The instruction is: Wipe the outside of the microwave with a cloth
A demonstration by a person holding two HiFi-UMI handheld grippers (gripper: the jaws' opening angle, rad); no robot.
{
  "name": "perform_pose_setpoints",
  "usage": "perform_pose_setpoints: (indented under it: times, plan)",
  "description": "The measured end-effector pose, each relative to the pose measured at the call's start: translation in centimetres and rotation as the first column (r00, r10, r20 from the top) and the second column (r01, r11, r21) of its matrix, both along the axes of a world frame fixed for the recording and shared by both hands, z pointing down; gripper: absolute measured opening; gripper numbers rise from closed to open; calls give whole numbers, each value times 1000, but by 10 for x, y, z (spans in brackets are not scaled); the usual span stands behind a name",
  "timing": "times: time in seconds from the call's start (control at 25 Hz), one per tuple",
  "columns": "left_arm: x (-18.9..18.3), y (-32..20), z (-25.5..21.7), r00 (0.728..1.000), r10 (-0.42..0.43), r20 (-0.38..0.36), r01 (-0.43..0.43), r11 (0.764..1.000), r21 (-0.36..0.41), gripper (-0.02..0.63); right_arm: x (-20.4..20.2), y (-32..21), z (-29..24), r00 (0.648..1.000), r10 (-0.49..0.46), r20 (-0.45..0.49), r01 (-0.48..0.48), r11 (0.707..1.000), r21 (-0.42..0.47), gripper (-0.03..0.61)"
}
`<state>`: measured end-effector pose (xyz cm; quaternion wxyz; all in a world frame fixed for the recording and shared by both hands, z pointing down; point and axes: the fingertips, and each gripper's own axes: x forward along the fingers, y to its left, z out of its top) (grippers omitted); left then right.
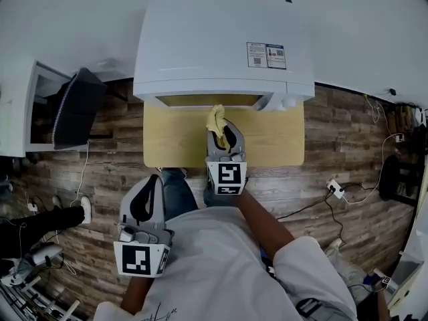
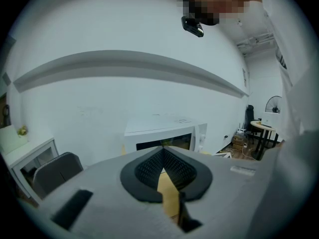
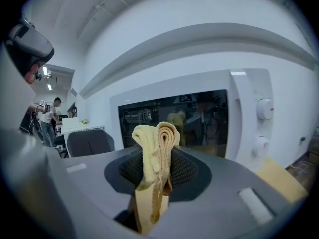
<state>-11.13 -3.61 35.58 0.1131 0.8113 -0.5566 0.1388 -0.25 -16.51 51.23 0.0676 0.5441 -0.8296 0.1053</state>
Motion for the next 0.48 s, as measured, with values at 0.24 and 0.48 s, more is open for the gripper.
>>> perform_pose_setpoints:
  times: [0.24, 0.48]
  plan:
    - [43, -5, 3, 995, 92, -24, -92, 996, -3, -8, 96, 11, 0, 991, 135, -2, -135, 991, -8, 123]
    - [66, -5, 3, 990, 139, -19, -139, 990, -7, -8, 184, 10, 11, 959, 281, -43, -282, 959, -19, 123]
